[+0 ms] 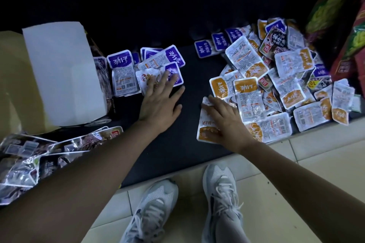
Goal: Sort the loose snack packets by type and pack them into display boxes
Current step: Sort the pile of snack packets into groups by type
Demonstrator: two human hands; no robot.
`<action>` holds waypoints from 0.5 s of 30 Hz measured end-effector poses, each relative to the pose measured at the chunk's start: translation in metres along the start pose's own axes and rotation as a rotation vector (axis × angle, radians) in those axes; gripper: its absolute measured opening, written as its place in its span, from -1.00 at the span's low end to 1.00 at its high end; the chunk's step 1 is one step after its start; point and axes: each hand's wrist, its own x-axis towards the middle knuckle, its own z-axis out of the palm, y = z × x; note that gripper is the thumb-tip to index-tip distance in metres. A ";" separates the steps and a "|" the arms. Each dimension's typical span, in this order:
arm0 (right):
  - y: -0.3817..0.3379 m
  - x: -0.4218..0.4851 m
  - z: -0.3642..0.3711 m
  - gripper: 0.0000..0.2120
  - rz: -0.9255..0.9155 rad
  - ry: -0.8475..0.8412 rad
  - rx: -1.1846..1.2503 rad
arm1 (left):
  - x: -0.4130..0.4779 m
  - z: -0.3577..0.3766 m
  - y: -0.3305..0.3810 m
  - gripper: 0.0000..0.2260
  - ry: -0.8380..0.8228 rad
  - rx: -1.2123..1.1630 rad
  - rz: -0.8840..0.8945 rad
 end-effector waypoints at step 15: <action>0.049 -0.021 -0.022 -0.40 0.166 0.275 -0.041 | 0.054 -0.013 0.068 -0.54 -0.078 -0.300 0.221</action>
